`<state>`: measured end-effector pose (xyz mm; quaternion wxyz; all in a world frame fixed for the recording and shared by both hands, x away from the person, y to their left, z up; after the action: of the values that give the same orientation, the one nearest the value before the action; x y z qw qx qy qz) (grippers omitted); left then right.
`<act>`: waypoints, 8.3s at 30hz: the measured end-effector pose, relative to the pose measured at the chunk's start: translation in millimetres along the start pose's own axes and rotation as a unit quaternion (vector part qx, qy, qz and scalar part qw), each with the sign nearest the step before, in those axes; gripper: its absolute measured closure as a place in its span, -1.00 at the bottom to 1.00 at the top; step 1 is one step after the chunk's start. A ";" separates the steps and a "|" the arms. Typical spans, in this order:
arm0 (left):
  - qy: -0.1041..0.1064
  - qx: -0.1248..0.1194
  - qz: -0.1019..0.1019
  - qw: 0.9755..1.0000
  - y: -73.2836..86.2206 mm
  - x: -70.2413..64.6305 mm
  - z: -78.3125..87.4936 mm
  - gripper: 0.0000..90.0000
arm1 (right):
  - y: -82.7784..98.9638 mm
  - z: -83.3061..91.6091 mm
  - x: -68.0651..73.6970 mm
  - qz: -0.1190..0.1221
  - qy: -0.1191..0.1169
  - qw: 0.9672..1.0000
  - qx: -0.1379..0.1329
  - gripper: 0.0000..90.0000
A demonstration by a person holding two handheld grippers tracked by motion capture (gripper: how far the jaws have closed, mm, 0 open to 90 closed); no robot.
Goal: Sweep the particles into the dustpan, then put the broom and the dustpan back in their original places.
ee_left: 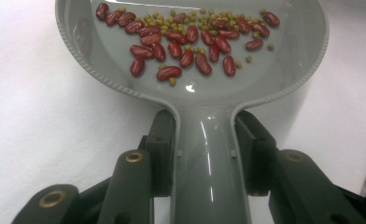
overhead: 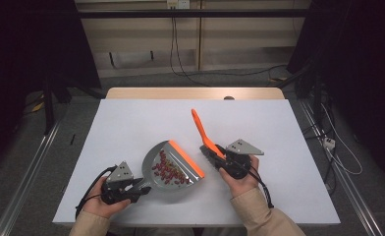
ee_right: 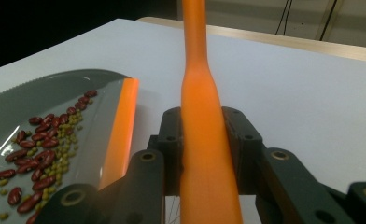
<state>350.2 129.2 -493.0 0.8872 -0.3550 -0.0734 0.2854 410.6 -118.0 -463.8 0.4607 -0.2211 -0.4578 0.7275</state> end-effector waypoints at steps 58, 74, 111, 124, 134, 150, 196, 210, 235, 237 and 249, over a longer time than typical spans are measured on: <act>-0.163 -0.031 0.162 0.973 4.4 89.9 4.8 0.40 | 5.5 26.2 -43.3 -0.014 0.030 0.999 -0.007 0.58; -0.191 -0.037 0.196 0.961 4.9 104.3 5.3 0.40 | 3.6 28.4 -45.9 -0.017 0.032 0.999 -0.012 0.58; -0.218 -0.032 0.231 0.948 8.3 113.1 1.9 0.40 | 5.6 30.8 -50.0 -0.022 0.035 0.999 -0.013 0.58; -0.225 -0.028 0.239 0.944 9.8 116.2 -2.1 0.40 | 7.5 33.3 -53.0 -0.024 0.037 0.999 -0.011 0.58; -0.225 -0.030 0.244 0.943 8.6 115.7 -2.5 0.40 | 7.2 34.9 -53.6 -0.026 0.039 0.999 -0.015 0.58; -0.230 -0.032 0.246 0.941 7.6 116.3 -2.0 0.40 | 8.8 41.2 -69.9 -0.042 0.065 0.997 -0.020 0.58; -0.208 -0.032 0.245 0.947 8.4 106.4 -4.9 0.17 | 26.9 32.4 -106.8 -0.077 0.112 0.991 -0.006 0.51; -0.198 -0.038 0.233 0.951 4.7 103.5 -3.2 -0.08 | 30.5 39.4 -109.7 -0.072 0.119 0.990 -0.002 0.30; -0.186 -0.097 0.184 0.960 -19.2 98.6 13.9 -0.80 | 39.0 60.4 -145.7 -0.045 0.130 0.990 0.017 -0.48; -0.187 -0.095 0.184 0.960 -18.1 100.1 14.7 -0.81 | 41.7 60.5 -150.0 -0.046 0.132 0.990 0.022 -0.45; -0.174 -0.103 0.172 0.964 -20.7 101.1 15.0 -0.81 | 50.0 60.1 -165.7 -0.024 0.143 0.988 0.043 0.44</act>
<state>438.2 182.4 -475.3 0.7567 -0.3970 -0.1933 0.4821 421.7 -298.3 -494.8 0.5476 -0.2923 -0.3607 0.6962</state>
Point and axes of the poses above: each handheld gripper's, and its own axes: z roughly backward along the jaws, y roughly out of its underside, x roughly to its left, the point moved 10 cm from there along -z, roughly forward along the jaws, and after that the axes turned 5 degrees about x, right-handed, at the moved point
